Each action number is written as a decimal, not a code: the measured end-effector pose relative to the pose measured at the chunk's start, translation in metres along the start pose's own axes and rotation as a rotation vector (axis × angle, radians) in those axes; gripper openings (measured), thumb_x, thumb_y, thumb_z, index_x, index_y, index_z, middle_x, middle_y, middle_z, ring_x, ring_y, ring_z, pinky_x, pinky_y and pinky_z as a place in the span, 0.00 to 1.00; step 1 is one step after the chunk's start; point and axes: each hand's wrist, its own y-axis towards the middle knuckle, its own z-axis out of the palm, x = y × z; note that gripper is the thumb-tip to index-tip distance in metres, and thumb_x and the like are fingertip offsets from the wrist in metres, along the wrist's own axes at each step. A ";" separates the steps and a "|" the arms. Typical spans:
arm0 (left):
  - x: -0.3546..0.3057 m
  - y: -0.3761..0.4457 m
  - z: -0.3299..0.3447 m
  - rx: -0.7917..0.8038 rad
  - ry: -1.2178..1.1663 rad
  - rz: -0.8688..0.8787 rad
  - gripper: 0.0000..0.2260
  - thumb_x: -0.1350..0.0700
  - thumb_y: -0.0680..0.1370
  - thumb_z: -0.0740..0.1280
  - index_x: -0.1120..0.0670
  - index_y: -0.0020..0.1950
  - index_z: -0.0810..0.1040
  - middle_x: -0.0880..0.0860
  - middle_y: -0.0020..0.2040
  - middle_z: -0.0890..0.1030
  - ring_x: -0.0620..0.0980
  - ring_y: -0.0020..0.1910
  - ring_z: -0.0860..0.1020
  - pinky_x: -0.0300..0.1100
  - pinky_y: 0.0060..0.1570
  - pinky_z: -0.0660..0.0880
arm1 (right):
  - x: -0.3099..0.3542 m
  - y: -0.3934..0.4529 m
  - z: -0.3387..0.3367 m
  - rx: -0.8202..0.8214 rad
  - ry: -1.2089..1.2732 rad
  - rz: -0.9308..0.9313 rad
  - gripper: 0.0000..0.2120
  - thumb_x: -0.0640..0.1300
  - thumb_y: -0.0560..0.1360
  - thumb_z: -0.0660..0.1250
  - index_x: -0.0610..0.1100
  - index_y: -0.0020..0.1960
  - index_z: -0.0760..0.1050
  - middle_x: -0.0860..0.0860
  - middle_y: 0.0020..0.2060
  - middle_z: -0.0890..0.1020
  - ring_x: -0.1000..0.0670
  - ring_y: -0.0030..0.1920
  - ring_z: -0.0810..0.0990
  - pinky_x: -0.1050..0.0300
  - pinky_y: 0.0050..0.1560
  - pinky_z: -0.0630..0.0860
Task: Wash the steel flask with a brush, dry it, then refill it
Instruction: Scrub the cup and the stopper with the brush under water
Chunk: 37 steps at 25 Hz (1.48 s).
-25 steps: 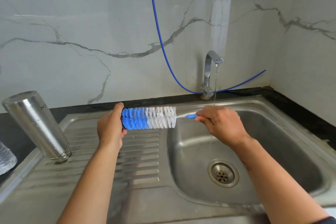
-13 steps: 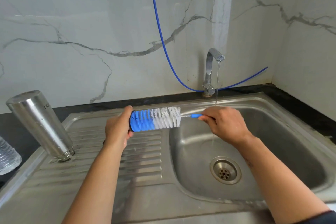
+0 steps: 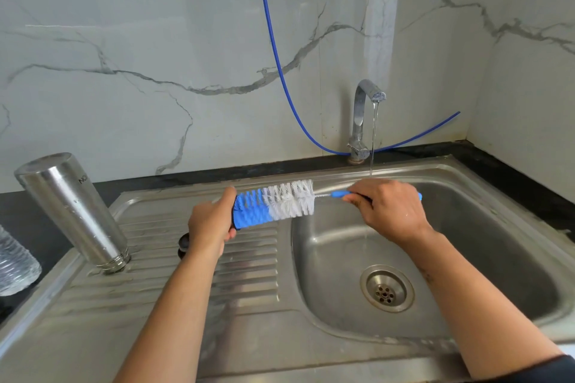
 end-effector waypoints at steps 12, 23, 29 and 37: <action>0.003 0.003 0.002 -0.044 0.010 0.099 0.16 0.44 0.77 0.69 0.56 0.40 0.76 0.53 0.32 0.75 0.51 0.24 0.70 0.38 0.24 0.65 | 0.001 -0.002 0.004 0.248 0.150 0.172 0.19 0.64 0.78 0.64 0.51 0.41 0.83 0.54 0.25 0.74 0.51 0.29 0.73 0.54 0.33 0.72; -0.007 0.000 -0.005 0.074 -0.200 0.301 0.11 0.44 0.80 0.70 0.51 0.50 0.79 0.51 0.37 0.77 0.50 0.32 0.73 0.38 0.27 0.69 | 0.007 -0.005 -0.001 0.581 0.533 0.325 0.22 0.62 0.80 0.64 0.49 0.35 0.78 0.52 0.24 0.69 0.51 0.26 0.66 0.56 0.31 0.65; -0.006 0.001 0.001 -0.107 -0.117 0.193 0.16 0.40 0.78 0.69 0.53 0.48 0.77 0.51 0.40 0.81 0.50 0.33 0.76 0.42 0.30 0.71 | -0.002 -0.002 0.000 0.226 0.251 0.140 0.25 0.74 0.70 0.59 0.59 0.49 0.86 0.53 0.28 0.79 0.49 0.32 0.76 0.52 0.34 0.73; -0.005 0.013 -0.006 -0.141 -0.155 0.271 0.20 0.43 0.77 0.73 0.53 0.61 0.74 0.50 0.51 0.81 0.56 0.50 0.84 0.50 0.43 0.84 | -0.010 -0.003 -0.013 0.237 0.188 0.244 0.17 0.65 0.76 0.65 0.55 0.46 0.85 0.54 0.29 0.78 0.51 0.33 0.76 0.56 0.33 0.69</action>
